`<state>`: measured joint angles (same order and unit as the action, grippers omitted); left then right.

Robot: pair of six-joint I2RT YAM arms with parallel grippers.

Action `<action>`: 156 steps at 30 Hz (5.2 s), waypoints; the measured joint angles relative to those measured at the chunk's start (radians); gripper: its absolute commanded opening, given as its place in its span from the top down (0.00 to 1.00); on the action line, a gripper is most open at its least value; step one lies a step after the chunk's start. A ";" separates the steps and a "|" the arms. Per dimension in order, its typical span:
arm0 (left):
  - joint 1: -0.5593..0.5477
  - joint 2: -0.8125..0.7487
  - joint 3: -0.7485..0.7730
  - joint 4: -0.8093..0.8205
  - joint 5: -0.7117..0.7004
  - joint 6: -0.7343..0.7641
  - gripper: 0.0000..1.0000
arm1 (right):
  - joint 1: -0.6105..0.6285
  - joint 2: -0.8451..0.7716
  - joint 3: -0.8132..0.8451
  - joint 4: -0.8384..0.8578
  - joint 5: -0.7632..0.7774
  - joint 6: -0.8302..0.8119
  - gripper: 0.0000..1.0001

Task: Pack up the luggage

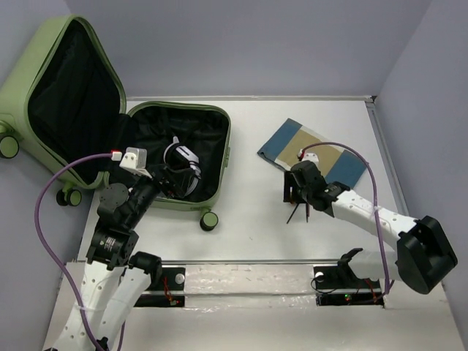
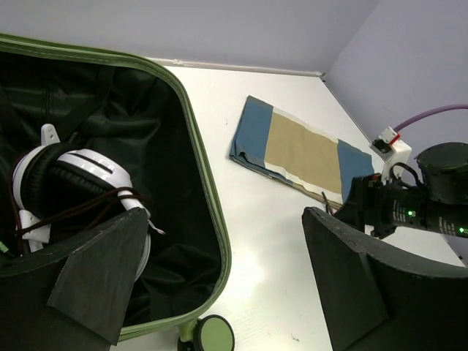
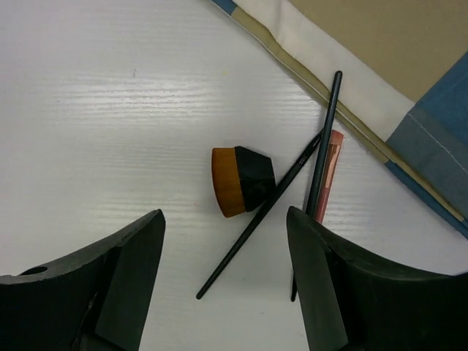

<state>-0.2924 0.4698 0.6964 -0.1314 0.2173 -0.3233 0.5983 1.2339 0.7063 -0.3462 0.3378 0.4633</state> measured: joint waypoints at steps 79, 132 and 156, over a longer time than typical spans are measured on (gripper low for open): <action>-0.128 -0.092 -0.051 0.010 0.168 -0.006 0.01 | -0.164 0.149 0.029 -0.081 0.047 0.206 0.67; -0.131 -0.098 -0.051 0.001 0.148 -0.006 0.01 | 0.128 0.456 0.766 0.022 -0.250 0.108 0.93; -0.098 -0.074 -0.051 -0.001 0.150 -0.006 0.01 | 0.080 0.268 0.357 0.011 -0.027 0.073 0.44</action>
<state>-0.3908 0.3958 0.6453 -0.1326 0.3672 -0.3298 0.6788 1.5017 1.0630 -0.3355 0.3103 0.5365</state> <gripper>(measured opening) 0.990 0.522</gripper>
